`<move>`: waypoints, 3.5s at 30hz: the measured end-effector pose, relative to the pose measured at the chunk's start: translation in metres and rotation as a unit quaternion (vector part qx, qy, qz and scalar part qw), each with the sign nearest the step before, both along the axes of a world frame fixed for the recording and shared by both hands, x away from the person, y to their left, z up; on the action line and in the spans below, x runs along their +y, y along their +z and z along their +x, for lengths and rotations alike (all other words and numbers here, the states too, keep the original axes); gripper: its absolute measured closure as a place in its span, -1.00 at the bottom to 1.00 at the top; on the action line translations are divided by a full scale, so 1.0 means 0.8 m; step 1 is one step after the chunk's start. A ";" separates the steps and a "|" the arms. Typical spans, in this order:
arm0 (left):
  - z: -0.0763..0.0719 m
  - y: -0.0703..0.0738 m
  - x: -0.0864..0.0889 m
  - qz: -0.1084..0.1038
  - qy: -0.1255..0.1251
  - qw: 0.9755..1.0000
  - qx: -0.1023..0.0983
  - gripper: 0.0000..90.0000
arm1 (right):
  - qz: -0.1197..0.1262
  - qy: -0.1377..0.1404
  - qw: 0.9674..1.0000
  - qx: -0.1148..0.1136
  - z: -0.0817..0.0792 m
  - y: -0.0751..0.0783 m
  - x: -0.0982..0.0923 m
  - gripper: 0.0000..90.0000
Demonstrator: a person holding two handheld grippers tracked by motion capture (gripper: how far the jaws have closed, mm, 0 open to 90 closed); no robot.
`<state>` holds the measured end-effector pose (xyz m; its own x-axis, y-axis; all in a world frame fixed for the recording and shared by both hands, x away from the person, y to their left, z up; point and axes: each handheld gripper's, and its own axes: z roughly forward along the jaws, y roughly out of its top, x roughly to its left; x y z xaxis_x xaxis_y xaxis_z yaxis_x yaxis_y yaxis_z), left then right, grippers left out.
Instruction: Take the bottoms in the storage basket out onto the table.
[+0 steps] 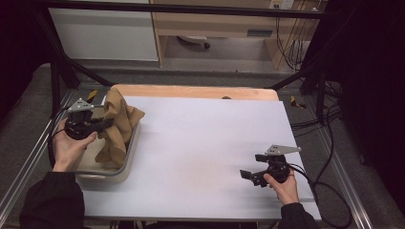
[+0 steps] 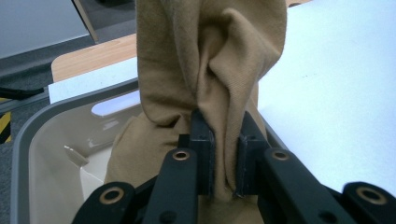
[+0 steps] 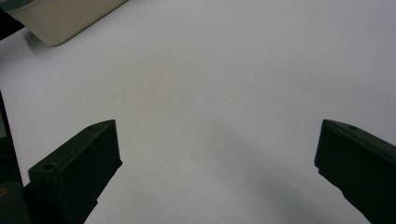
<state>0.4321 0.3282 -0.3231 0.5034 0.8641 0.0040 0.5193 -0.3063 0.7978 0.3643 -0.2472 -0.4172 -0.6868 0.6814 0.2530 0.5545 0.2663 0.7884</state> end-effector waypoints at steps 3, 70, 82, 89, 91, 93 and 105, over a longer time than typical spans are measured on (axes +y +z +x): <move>-0.002 0.002 -0.001 0.000 -0.001 1.000 0.000 0.78 | 0.001 0.000 1.000 -0.001 0.000 0.000 0.000 -0.99; -0.031 0.056 -0.037 -0.009 -0.030 0.999 -0.043 0.78 | 0.001 0.000 1.000 -0.002 0.000 0.001 -0.001 -0.99; -0.031 0.059 -0.048 -0.008 -0.035 0.998 -0.046 0.78 | 0.000 0.000 1.000 -0.001 0.000 0.001 0.000 -0.99; -0.030 0.061 -0.057 -0.009 -0.042 0.998 -0.047 0.78 | 0.000 0.000 1.000 -0.001 0.000 0.000 0.000 -0.98; -0.030 0.062 -0.060 -0.009 -0.046 0.998 -0.047 0.78 | 0.000 0.000 1.000 -0.001 0.000 0.000 0.000 -0.99; -0.030 0.062 -0.064 -0.011 -0.049 0.998 -0.047 0.78 | 0.002 0.000 1.000 -0.001 0.000 0.001 -0.001 -0.99; -0.030 0.063 -0.083 -0.009 -0.064 0.997 -0.048 0.78 | 0.002 0.000 1.000 -0.001 0.000 0.001 -0.001 -0.98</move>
